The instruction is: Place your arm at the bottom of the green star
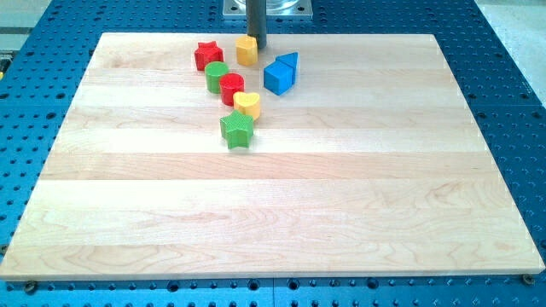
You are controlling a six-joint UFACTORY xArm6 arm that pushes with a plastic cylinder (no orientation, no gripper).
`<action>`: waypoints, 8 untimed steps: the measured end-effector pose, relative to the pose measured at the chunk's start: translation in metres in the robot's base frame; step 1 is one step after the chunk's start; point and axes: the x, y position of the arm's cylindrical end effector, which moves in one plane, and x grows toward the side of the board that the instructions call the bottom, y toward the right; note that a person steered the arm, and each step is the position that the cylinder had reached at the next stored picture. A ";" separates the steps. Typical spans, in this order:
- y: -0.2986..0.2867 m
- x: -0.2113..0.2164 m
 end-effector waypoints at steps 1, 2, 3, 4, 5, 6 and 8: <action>0.051 0.000; 0.103 0.008; 0.113 0.055; 0.112 0.119; 0.112 0.166; 0.101 0.185; 0.054 0.226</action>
